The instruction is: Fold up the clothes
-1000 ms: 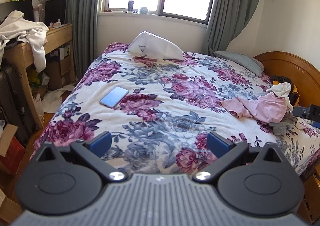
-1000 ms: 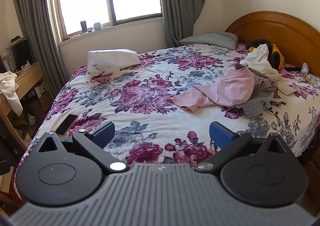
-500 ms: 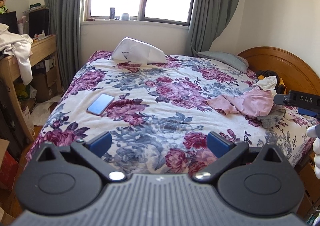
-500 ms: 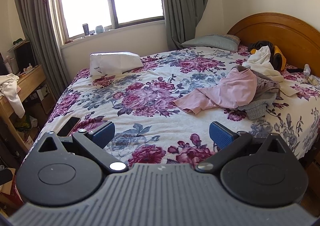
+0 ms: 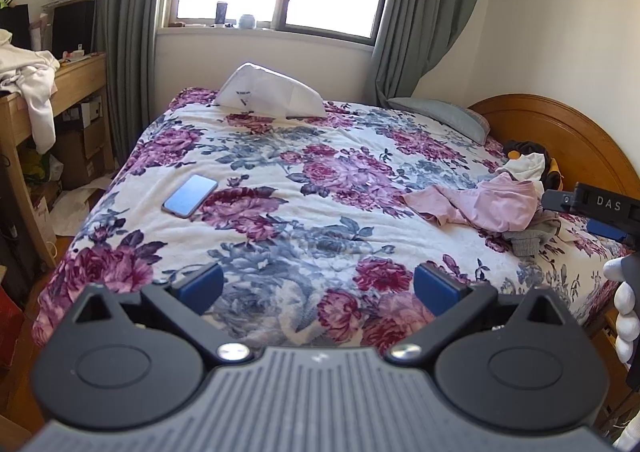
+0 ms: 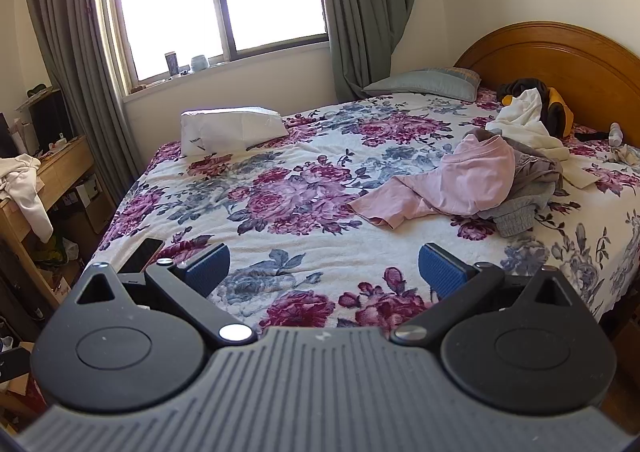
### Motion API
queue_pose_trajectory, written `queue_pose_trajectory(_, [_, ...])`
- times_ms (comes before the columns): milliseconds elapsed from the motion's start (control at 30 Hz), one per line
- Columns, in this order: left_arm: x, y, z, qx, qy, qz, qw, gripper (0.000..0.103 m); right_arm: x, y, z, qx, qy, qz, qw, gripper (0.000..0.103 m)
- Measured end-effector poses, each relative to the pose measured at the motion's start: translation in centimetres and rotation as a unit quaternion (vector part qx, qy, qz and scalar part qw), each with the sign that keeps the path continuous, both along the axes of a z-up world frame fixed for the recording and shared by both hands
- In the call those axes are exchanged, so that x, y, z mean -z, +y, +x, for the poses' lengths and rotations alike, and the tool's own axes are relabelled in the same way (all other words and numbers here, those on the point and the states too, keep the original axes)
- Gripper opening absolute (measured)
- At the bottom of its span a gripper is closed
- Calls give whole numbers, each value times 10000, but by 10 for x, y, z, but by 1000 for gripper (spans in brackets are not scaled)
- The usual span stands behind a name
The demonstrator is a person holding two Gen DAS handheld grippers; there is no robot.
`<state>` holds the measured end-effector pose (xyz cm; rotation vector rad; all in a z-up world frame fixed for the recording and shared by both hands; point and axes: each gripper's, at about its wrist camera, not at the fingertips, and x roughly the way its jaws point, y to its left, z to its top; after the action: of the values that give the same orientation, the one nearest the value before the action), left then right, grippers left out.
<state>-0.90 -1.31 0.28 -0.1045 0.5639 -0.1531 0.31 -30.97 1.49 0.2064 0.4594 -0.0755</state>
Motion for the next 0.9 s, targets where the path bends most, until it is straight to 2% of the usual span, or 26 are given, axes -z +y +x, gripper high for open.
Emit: queue_pose_trajectory(900, [3, 0, -1, 127, 30, -62, 9999, 103, 2, -3, -1, 42, -103, 73, 9999, 103])
